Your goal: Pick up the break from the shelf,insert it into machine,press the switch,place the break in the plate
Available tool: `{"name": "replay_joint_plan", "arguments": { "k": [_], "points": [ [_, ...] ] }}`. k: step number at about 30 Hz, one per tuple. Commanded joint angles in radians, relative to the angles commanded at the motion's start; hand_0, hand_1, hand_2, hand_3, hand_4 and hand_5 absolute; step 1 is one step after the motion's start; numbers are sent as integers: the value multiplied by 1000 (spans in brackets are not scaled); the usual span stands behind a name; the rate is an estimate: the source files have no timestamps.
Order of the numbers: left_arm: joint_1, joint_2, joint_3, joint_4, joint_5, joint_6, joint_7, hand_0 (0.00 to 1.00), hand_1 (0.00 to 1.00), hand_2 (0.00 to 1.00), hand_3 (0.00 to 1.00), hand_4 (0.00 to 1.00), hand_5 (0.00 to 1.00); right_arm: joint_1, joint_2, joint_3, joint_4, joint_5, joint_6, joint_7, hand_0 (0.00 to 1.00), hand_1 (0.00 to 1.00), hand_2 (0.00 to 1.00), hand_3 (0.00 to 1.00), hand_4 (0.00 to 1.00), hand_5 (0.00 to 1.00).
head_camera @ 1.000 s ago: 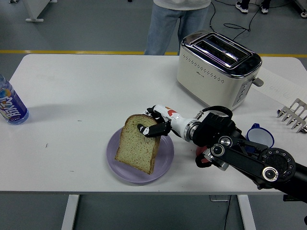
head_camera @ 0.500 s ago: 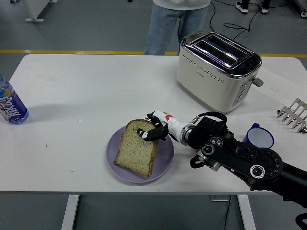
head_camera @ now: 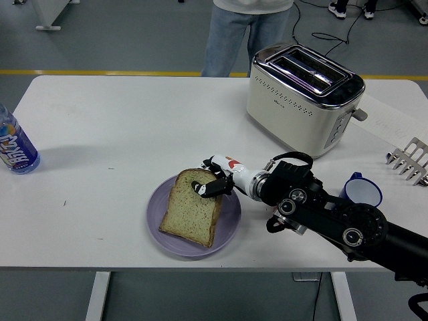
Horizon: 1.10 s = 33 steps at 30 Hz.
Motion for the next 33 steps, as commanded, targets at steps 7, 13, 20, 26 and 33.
{"name": "replay_joint_plan", "arguments": {
  "k": [7,13,20,26,33],
  "points": [
    [-1,1,1,0,2,-1,1,657,521,515,573,405,833,1,0,1,-10,-38,46,31,76,160,398,450,552,199],
    [-1,2,0,0,7,-1,2,657,521,515,574,405,833,4,4,4,-20,-77,69,54,117,195,411,457,581,237],
    [4,3,-5,0,19,-1,4,657,521,515,573,407,834,1,7,10,-36,-126,107,98,238,285,467,512,611,301],
    [8,2,-12,0,27,-1,5,653,521,515,573,407,835,-2,5,18,-47,-164,122,123,292,370,519,557,639,367],
    [10,2,-12,0,27,-2,4,653,521,516,574,406,834,1,1,36,-51,-220,114,168,413,474,605,659,670,457]
  ]
}}
